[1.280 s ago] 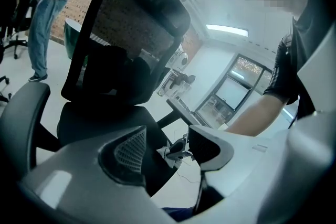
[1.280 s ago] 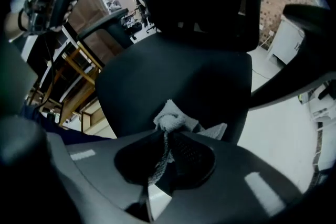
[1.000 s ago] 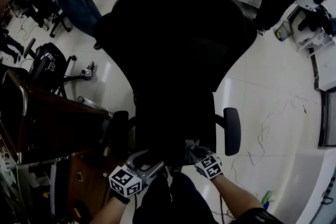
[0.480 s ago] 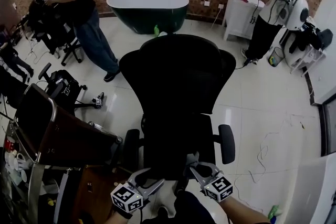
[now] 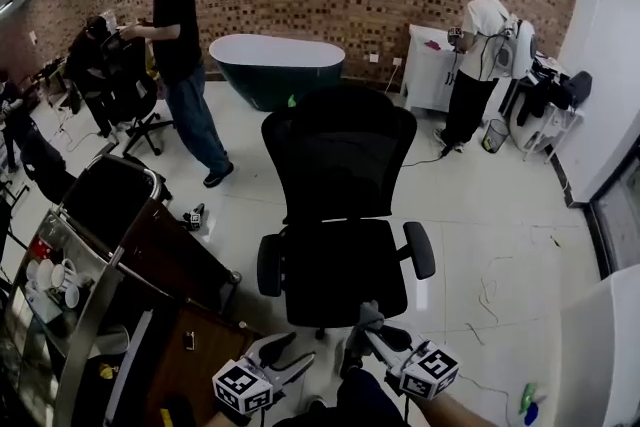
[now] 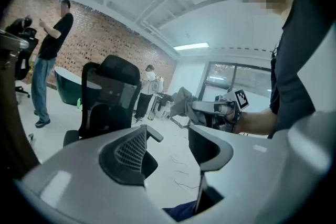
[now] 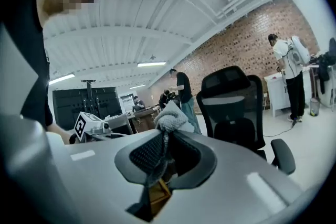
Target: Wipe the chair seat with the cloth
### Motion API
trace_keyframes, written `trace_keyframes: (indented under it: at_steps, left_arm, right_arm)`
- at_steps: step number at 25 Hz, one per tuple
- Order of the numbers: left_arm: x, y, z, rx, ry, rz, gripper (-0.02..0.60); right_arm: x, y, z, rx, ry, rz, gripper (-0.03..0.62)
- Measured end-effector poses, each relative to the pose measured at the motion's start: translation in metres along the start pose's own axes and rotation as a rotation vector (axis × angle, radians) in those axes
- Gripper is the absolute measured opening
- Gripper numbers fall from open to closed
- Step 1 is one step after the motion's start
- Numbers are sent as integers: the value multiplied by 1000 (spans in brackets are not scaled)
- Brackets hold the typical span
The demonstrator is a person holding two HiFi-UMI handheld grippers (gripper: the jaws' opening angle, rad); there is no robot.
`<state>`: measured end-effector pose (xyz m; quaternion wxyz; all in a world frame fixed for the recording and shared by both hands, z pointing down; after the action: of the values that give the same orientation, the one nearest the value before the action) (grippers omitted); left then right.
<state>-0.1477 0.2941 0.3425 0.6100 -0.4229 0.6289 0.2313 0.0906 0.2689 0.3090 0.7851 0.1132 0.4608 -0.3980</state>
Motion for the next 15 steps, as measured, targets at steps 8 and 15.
trace_keyframes:
  at_steps: [8, 15]
  left_arm:
    - [2, 56, 64, -25, -4, 33, 272]
    - [13, 56, 103, -14, -22, 74, 272]
  right_arm:
    - [-16, 80, -63, -15, -32, 51, 44]
    - [-25, 116, -79, 17, -17, 55, 43]
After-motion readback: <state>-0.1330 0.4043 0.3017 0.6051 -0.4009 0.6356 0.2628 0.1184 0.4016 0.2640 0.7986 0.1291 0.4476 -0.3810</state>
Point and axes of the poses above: the fingertips, and each gripper's own axes: y backward along the fingers, z to its right, x out of its top, the point moved 8 cm from there along y, backward along the fingers, and after that the axes turned 15 degrees about -y, right-handed, at the moved point
